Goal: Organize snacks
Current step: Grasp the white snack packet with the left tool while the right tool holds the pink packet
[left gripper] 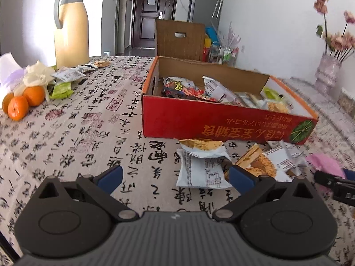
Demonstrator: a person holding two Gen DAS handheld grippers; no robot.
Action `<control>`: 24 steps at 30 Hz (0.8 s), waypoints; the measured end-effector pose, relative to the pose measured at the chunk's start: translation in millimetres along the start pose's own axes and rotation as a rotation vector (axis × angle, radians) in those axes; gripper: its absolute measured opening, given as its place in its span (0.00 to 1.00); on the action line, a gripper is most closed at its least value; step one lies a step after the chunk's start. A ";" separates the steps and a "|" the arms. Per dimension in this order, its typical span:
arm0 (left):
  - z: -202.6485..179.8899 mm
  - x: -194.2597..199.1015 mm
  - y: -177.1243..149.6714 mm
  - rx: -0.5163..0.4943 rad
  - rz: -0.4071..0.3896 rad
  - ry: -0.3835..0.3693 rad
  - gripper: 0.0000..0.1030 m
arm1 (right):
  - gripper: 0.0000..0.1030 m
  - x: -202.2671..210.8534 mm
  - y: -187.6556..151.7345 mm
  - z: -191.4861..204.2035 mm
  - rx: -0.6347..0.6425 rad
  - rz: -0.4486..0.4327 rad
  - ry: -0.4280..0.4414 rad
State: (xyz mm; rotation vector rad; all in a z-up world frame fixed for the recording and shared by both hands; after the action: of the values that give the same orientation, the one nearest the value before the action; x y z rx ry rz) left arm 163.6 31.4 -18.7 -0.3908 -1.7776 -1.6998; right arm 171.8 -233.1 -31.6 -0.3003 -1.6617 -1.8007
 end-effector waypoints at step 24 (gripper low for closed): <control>-39.9 -46.0 18.2 -0.095 0.116 0.040 0.61 | 0.65 9.4 -6.1 -14.3 -0.045 -0.022 -0.002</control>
State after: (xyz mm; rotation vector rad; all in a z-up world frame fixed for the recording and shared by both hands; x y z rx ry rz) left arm 218.9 4.6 -34.9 -0.4879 -1.6177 -1.7028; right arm 164.8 -249.7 -33.4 -0.3045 -1.6329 -1.8570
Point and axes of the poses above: each gripper's, at about its wrist camera, not at the fingertips, and x roughly against the way its jaws point, z to its left, y to its top, the point moved 1 cm from there along -x, roughly the way its jaws point, and after that the axes turned 11 degrees about y, right-handed, at the moved point
